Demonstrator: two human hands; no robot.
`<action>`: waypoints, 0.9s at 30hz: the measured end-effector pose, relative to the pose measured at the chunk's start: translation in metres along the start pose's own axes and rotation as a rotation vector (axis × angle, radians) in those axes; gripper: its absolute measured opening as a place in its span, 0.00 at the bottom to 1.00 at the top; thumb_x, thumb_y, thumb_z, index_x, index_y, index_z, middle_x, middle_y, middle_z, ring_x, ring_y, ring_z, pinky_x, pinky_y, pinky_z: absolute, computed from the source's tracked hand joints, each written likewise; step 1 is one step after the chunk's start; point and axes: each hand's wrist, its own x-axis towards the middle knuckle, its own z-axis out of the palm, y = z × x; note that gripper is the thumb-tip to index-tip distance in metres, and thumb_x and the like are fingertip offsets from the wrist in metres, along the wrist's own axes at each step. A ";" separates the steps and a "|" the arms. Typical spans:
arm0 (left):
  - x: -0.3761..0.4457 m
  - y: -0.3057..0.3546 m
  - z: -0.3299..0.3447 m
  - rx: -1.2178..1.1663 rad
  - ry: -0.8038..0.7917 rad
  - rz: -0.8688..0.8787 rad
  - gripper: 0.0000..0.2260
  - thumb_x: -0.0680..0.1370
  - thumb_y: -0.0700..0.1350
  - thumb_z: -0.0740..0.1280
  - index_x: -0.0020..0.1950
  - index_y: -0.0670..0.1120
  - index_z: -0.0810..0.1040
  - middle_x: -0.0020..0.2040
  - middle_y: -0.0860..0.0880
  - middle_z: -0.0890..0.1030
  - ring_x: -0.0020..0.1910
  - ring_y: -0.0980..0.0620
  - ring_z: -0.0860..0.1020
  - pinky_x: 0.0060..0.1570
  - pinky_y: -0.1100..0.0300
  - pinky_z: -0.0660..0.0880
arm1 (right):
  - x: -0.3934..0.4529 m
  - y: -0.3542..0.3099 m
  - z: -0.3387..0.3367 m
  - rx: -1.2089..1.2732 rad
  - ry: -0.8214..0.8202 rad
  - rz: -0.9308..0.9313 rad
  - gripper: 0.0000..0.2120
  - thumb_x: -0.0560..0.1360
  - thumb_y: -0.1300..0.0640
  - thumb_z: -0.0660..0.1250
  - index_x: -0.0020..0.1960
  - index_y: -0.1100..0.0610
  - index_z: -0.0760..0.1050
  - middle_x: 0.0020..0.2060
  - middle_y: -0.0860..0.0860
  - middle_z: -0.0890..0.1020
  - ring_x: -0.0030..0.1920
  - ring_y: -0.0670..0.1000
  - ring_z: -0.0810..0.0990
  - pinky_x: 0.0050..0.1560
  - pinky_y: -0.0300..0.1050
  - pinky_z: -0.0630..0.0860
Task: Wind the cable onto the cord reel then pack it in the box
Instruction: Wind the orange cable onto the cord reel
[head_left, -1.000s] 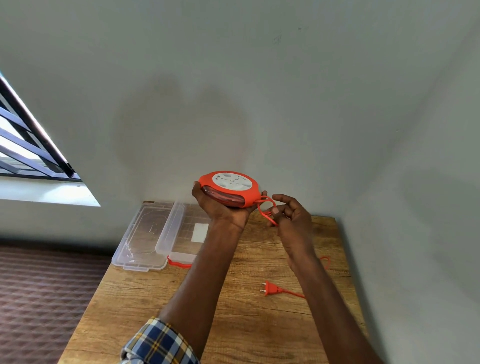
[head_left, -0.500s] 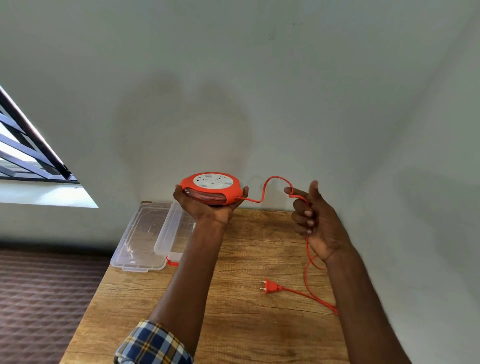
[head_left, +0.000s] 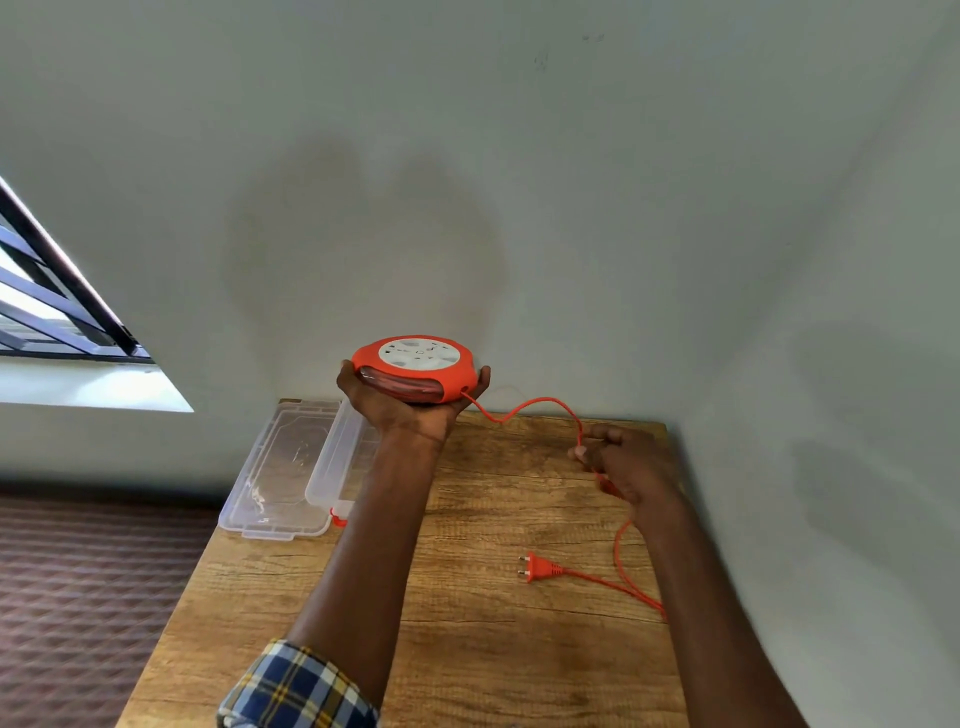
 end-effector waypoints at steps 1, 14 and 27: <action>0.000 -0.002 0.001 0.001 -0.005 -0.003 0.38 0.76 0.73 0.57 0.74 0.48 0.74 0.71 0.34 0.76 0.69 0.27 0.74 0.62 0.21 0.70 | -0.002 -0.001 0.004 0.125 -0.062 0.074 0.10 0.76 0.70 0.70 0.50 0.57 0.82 0.35 0.50 0.87 0.33 0.43 0.81 0.32 0.36 0.71; -0.007 0.014 0.010 0.203 -0.189 -0.099 0.40 0.74 0.73 0.60 0.77 0.48 0.75 0.72 0.35 0.78 0.72 0.28 0.74 0.62 0.19 0.68 | 0.014 0.004 -0.002 -0.902 0.069 -0.358 0.27 0.73 0.53 0.73 0.70 0.40 0.73 0.62 0.55 0.78 0.63 0.58 0.77 0.61 0.51 0.76; -0.032 0.002 0.041 0.830 -0.307 -0.332 0.29 0.81 0.66 0.61 0.64 0.45 0.85 0.62 0.39 0.84 0.55 0.40 0.84 0.60 0.44 0.79 | -0.043 -0.064 0.032 -0.666 -0.061 -1.036 0.24 0.74 0.71 0.70 0.56 0.42 0.82 0.64 0.45 0.74 0.65 0.48 0.72 0.57 0.45 0.77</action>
